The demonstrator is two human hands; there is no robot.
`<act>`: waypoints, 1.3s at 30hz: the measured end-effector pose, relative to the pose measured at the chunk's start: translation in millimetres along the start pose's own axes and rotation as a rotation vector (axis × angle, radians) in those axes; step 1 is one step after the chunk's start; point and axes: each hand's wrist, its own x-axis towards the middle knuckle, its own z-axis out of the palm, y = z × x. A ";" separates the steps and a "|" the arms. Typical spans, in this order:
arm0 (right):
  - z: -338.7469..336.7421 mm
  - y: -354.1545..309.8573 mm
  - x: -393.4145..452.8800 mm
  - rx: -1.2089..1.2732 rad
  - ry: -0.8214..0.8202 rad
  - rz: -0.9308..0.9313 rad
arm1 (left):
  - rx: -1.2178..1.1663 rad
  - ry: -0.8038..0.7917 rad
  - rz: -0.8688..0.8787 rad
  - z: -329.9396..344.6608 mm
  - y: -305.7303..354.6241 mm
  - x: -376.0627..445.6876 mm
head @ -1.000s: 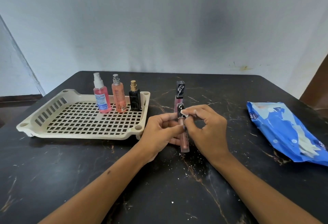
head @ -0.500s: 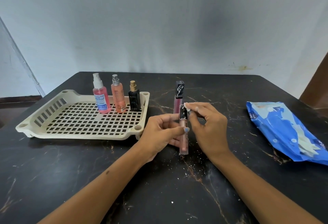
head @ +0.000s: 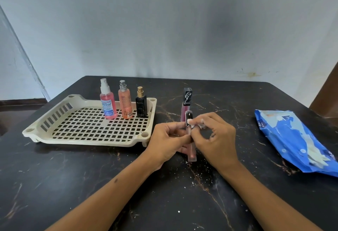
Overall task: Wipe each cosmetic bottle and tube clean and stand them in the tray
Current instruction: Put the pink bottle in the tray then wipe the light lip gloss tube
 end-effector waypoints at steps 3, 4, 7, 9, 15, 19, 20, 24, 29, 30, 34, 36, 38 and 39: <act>0.1 1.8 -0.3 0.036 -0.013 -0.004 | 0.009 0.006 -0.003 0.0 1.0 0.6; 0.7 3.8 -0.3 0.046 -0.017 0.012 | 0.006 0.013 -0.005 0.1 1.0 0.9; 1.6 7.1 1.2 0.051 -0.012 0.048 | 0.001 0.023 -0.003 1.6 0.5 1.5; 1.8 4.8 1.6 0.036 -0.011 0.010 | -0.003 0.025 -0.001 1.9 -0.4 1.8; 3.5 4.3 1.8 0.028 -0.021 -0.006 | 0.014 0.031 -0.010 -1.2 -4.2 4.3; 3.7 3.9 2.5 0.036 0.006 0.028 | 0.016 0.034 -0.011 0.8 -3.9 2.7; 4.0 2.3 2.0 0.031 0.008 0.008 | 0.008 0.039 -0.014 1.0 -3.6 2.8; 3.0 2.1 1.3 0.024 -0.027 -0.040 | 0.018 0.040 -0.022 -0.8 -3.7 4.2; 2.9 7.6 2.7 -0.003 0.028 0.066 | 0.022 0.052 -0.018 -0.4 -3.6 3.8; 2.8 6.9 2.3 -0.008 0.030 0.046 | 0.009 0.066 -0.017 -0.6 -3.6 4.2; 4.2 1.1 0.7 0.004 -0.020 -0.078 | 0.007 0.053 -0.016 0.0 -2.0 3.2; 6.4 2.5 1.2 -0.007 -0.019 -0.051 | 0.019 0.040 -0.012 -0.6 -1.7 2.9; 6.0 4.4 2.0 -0.001 0.010 0.020 | 0.014 0.039 -0.006 -0.8 -1.8 2.8; 4.8 4.5 1.9 -0.001 0.019 0.030 | 0.007 0.043 -0.003 -0.6 -1.9 2.7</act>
